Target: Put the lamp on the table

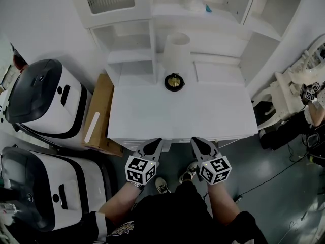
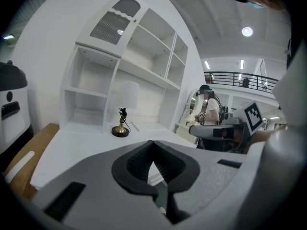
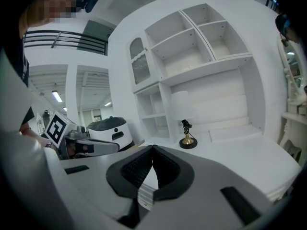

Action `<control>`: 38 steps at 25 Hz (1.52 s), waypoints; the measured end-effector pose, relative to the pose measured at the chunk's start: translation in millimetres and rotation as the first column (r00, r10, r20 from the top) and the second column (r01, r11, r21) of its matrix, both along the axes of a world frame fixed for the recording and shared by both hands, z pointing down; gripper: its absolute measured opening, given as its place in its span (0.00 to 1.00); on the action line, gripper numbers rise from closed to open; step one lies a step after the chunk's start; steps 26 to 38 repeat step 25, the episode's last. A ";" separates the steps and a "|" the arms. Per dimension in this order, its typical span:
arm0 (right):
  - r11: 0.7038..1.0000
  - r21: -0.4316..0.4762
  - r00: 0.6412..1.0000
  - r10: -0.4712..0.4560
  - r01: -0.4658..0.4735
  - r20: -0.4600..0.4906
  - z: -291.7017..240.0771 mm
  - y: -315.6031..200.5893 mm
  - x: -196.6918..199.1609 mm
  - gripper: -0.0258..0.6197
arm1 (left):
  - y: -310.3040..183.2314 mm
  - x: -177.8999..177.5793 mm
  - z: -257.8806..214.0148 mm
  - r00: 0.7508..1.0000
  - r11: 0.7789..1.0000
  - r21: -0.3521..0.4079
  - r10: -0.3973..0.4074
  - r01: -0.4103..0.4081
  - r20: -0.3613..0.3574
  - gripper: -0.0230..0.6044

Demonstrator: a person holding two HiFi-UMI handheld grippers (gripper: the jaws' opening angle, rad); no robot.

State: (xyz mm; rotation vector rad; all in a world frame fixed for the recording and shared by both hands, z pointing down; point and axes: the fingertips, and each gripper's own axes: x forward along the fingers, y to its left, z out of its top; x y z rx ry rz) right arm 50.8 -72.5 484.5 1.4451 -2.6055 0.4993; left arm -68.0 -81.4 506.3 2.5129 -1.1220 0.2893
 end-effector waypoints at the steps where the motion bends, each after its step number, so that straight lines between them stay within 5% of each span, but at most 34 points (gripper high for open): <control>1: 1.000 0.000 1.000 0.000 0.000 0.000 0.6 0.5 -0.8 0.08 | 0.4 -0.5 0.1 1.000 1.000 0.000 0.000 0.000 0.000 0.05; 38: 1.000 -0.002 1.000 -0.027 0.027 0.008 2.5 8.8 -10.7 0.08 | 7.1 0.9 3.6 1.000 1.000 -0.012 0.002 -0.003 -0.008 0.05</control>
